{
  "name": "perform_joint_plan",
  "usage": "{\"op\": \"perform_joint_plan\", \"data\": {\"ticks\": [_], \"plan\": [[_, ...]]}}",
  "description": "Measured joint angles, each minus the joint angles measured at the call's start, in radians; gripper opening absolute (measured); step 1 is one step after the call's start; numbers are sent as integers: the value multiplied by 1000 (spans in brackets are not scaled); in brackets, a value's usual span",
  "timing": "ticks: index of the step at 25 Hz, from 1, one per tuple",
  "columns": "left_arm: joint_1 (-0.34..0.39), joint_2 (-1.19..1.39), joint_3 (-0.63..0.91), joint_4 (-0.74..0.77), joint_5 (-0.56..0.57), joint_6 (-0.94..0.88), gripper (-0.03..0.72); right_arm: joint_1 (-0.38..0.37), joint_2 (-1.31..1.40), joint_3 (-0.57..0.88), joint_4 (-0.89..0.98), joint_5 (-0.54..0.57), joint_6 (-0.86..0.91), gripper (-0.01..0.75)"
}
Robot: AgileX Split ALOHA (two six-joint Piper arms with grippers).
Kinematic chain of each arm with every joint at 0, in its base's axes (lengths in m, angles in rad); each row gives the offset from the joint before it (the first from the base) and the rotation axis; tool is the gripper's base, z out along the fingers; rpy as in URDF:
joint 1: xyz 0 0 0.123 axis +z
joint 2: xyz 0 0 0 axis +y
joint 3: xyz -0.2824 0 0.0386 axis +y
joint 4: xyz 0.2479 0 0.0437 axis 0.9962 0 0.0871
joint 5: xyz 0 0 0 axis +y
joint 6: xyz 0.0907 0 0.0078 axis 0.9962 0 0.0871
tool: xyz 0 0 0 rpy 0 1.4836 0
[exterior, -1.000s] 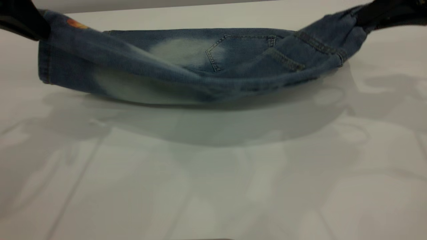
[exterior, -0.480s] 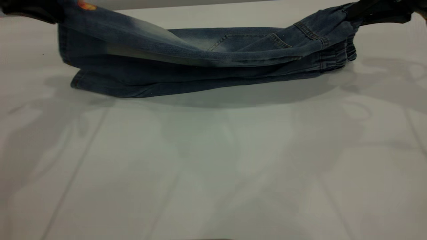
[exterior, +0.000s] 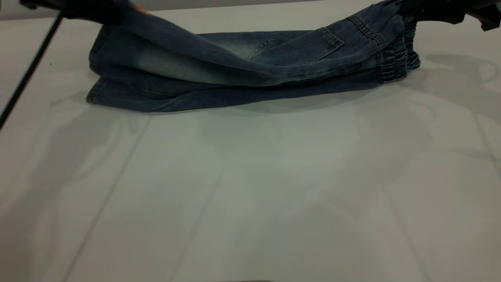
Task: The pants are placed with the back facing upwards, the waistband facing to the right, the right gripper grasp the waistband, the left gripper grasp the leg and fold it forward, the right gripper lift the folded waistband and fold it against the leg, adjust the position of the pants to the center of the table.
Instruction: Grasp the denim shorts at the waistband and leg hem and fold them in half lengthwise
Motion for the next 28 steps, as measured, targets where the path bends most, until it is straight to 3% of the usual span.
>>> {"op": "perform_joint_plan", "data": {"ticks": [6, 17, 21, 25, 28], "plan": [[-16, 71, -2, -1, -194, 47, 44, 0, 51, -61, 20, -2, -80, 41], [-18, 166, -3, 88, -360, 68, 44, 0, 122, -203, 20, -18, -147, 82], [-18, 179, -3, 154, -380, 68, 55, 0, 138, -227, 21, -19, -159, 199], [-18, 180, -3, 249, -447, 88, 100, 0, 140, -230, 22, -16, -172, 402], [-18, 180, -3, 305, -548, 189, 180, 0, 140, -230, 23, -16, -175, 545]]}}
